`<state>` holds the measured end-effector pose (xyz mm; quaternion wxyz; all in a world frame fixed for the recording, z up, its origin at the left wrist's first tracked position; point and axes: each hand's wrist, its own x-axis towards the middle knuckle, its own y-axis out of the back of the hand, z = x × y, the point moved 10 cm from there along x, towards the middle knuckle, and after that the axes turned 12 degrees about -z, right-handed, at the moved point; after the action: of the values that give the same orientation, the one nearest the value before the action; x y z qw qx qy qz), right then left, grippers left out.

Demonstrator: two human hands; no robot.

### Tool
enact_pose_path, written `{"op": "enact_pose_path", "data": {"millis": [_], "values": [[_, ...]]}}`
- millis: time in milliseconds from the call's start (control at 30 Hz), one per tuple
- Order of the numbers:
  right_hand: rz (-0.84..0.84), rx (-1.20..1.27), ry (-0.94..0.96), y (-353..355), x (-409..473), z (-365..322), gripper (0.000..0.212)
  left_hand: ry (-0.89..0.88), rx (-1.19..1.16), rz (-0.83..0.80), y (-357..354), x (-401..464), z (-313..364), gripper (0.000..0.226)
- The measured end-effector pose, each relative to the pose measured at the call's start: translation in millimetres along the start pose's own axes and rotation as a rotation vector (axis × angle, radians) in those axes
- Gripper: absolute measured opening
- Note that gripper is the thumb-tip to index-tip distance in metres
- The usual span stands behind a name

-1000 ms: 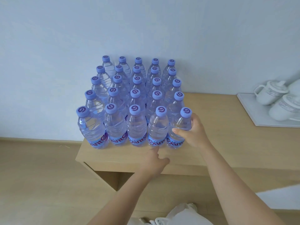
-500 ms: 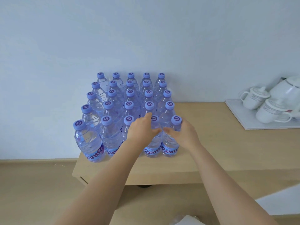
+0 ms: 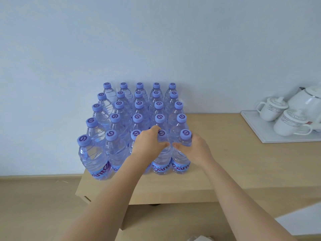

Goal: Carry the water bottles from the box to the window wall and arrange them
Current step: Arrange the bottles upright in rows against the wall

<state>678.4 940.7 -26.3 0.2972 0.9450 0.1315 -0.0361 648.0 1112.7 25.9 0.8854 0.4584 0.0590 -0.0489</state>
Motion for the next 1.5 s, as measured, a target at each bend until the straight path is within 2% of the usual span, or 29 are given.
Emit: {"op": "enact_pose_path", "data": {"millis": [133,233,300,367,433,533,633,700,833,1000,1367,1500], "values": [[-0.024,0.045,0.007,0.7,-0.2,3.6,0.044,-0.016,0.036,-0.011,-3.7,-3.8,6.7,0.052],[-0.044,0.066,0.032,0.4,-1.4,-0.5,0.037,-0.021,-0.037,0.030,4.6,-11.4,2.3,0.059],[-0.069,0.080,0.046,-1.4,-2.4,-5.4,0.034,-0.036,-0.099,0.153,23.9,-19.9,-5.8,0.050],[-0.086,0.093,0.032,-2.4,-3.1,-5.0,0.039,-0.043,-0.116,0.314,44.5,-31.0,-17.3,0.044],[-0.091,0.117,0.002,-3.0,-2.6,0.2,0.052,-0.004,-0.096,0.375,52.8,-35.8,-32.6,0.052],[-0.073,0.134,-0.037,-1.3,-3.5,9.4,0.064,0.123,-0.086,0.244,39.0,-29.4,-57.5,0.066],[-0.119,0.153,-0.061,-7.6,-1.7,15.4,0.069,0.167,-0.087,0.162,26.1,-25.2,-66.2,0.057],[-0.161,0.154,-0.071,-14.6,0.3,17.9,0.071,0.171,-0.096,0.156,25.1,-24.7,-65.9,0.049],[-0.106,0.126,-0.077,-10.3,-1.0,17.8,0.062,0.178,-0.104,0.129,25.9,-23.6,-64.8,0.043],[-0.078,0.095,-0.084,-10.7,-5.3,14.0,0.063,0.180,-0.042,0.122,28.0,-23.2,-61.1,0.038],[-0.110,0.129,-0.079,-14.4,-5.8,11.4,0.063,0.183,-0.034,0.106,31.8,-21.4,-66.6,0.045],[-0.140,0.140,-0.101,-16.2,-5.2,15.7,0.067,0.117,-0.105,0.136,40.2,-29.3,-63.2,0.054]]}}
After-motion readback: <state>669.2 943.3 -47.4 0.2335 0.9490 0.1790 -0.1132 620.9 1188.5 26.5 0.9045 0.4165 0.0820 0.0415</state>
